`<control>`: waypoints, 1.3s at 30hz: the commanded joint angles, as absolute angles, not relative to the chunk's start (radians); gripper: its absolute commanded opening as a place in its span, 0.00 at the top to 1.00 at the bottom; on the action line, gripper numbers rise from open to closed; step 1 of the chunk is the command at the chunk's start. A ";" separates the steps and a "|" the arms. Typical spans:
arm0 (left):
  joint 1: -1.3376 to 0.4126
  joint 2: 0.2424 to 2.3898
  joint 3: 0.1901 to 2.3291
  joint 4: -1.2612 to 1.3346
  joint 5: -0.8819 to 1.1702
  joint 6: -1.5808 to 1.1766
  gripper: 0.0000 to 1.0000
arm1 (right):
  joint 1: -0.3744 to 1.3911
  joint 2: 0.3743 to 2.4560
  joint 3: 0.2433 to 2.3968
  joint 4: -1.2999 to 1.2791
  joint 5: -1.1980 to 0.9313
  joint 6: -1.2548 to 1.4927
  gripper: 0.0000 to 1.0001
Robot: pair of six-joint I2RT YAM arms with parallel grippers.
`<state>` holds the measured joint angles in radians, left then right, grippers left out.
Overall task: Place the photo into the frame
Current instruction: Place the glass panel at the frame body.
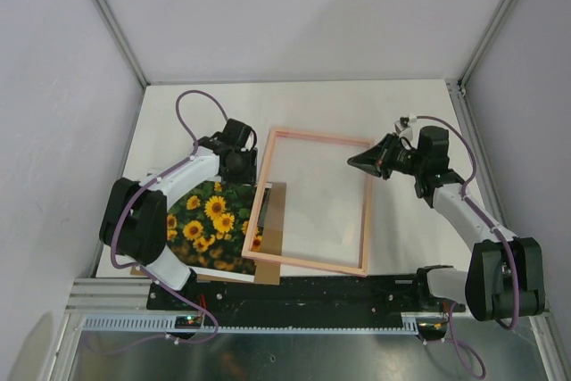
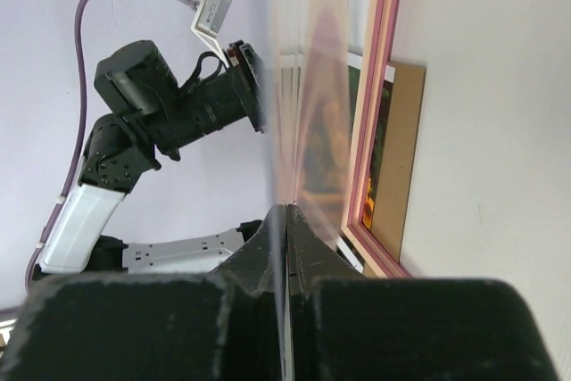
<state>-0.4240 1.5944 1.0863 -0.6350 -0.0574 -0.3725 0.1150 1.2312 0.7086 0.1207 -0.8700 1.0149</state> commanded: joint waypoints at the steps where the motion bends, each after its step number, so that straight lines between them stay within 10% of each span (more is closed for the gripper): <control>1: -0.419 1.576 1.093 -0.630 -0.060 -0.350 0.44 | 0.104 1.183 0.719 0.105 -0.893 0.991 1.00; 39: -0.419 1.573 1.081 -0.630 -0.045 -0.342 0.45 | 0.229 1.226 0.705 0.090 -0.794 0.959 1.00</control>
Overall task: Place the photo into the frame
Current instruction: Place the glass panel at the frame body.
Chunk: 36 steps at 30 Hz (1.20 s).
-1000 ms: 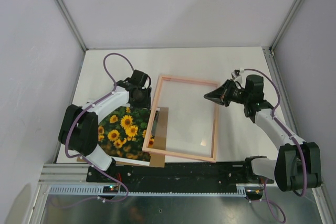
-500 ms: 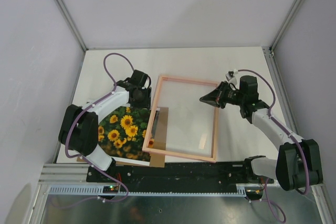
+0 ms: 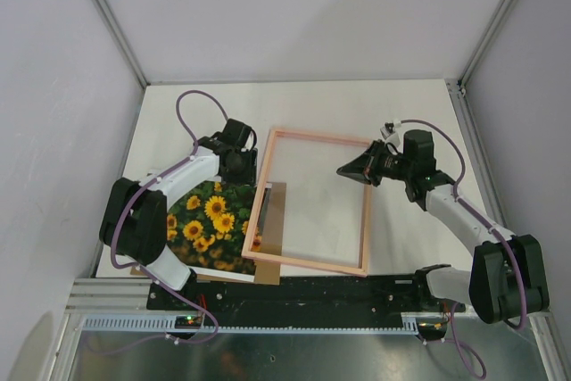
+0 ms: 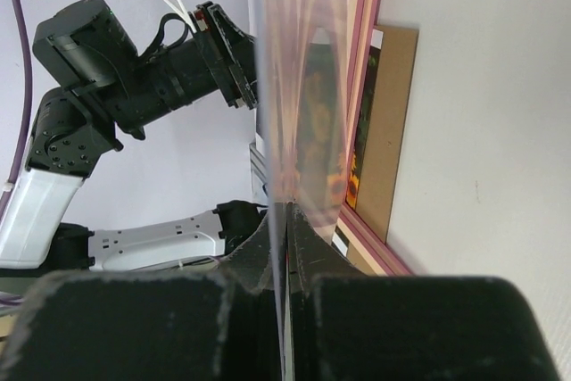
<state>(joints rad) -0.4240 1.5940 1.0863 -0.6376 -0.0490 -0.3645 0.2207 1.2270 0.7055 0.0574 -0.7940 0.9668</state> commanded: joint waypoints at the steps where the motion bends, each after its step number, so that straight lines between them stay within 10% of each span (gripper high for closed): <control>1: -0.419 1.573 1.081 -0.630 -0.045 -0.341 0.45 | 0.231 1.226 0.704 0.091 -0.794 0.959 1.00; 36: -0.419 1.600 1.076 -0.620 -0.034 -0.337 0.45 | 0.237 1.204 0.703 0.116 -0.806 0.992 1.00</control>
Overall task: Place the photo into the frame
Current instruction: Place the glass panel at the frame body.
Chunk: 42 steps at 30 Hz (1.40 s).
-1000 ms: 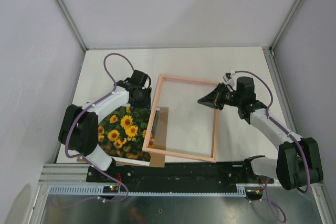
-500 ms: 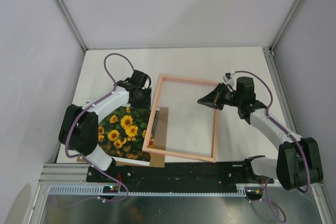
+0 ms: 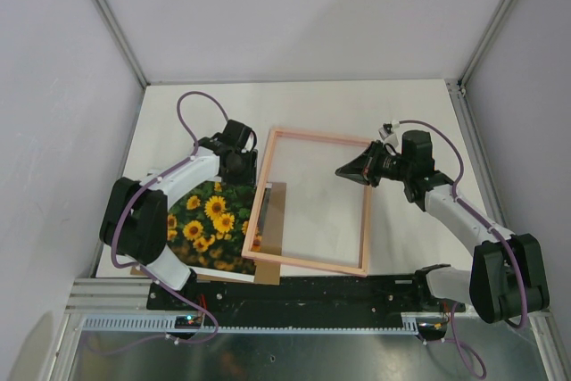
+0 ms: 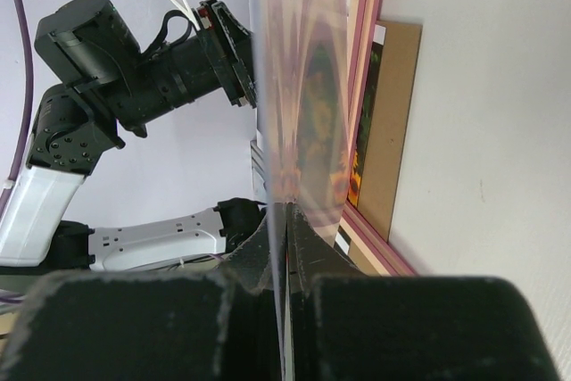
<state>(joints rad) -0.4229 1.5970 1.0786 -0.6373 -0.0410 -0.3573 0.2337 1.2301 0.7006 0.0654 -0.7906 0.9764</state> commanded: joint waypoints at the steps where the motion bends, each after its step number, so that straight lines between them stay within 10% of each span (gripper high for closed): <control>1: -0.419 1.601 1.076 -0.621 -0.033 -0.337 0.45 | 0.237 1.203 0.703 0.115 -0.806 0.992 1.00; 42: -0.419 1.596 1.060 -0.614 -0.019 -0.339 0.45 | 0.259 1.144 0.701 0.016 -0.767 0.953 1.00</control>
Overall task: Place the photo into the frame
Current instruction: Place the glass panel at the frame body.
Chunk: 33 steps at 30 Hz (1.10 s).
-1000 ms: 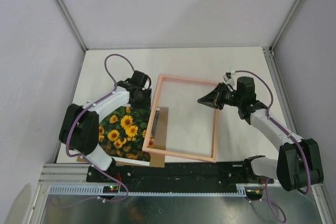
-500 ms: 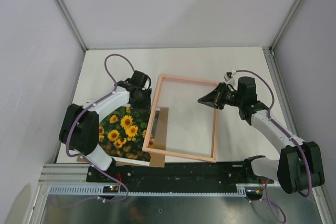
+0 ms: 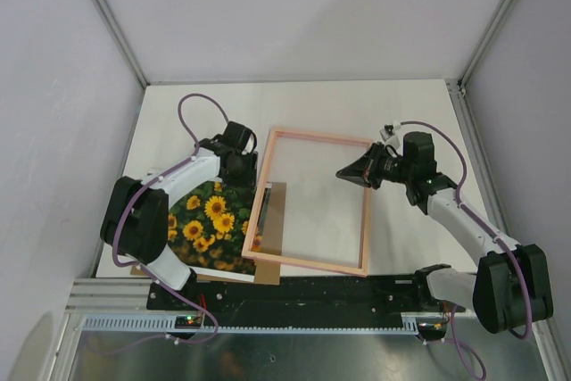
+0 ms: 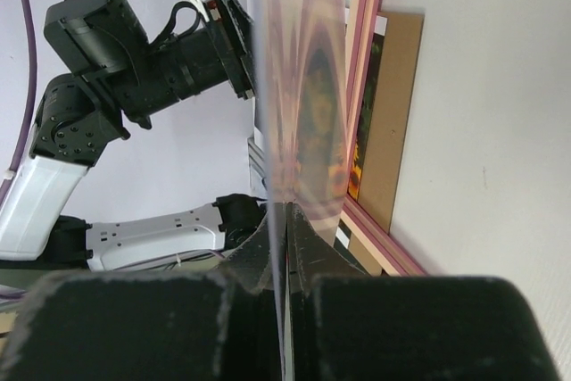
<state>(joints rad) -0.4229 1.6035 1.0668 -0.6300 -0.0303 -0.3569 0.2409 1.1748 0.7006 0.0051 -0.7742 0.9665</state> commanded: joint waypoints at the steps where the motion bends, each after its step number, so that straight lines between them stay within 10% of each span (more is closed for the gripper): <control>1: -0.420 1.595 1.060 -0.613 -0.018 -0.339 0.45 | 0.262 1.144 0.698 0.021 -0.766 0.957 1.00; 33: -0.419 1.595 1.054 -0.612 -0.011 -0.336 0.45 | 0.274 1.166 0.683 0.128 -0.762 1.039 1.00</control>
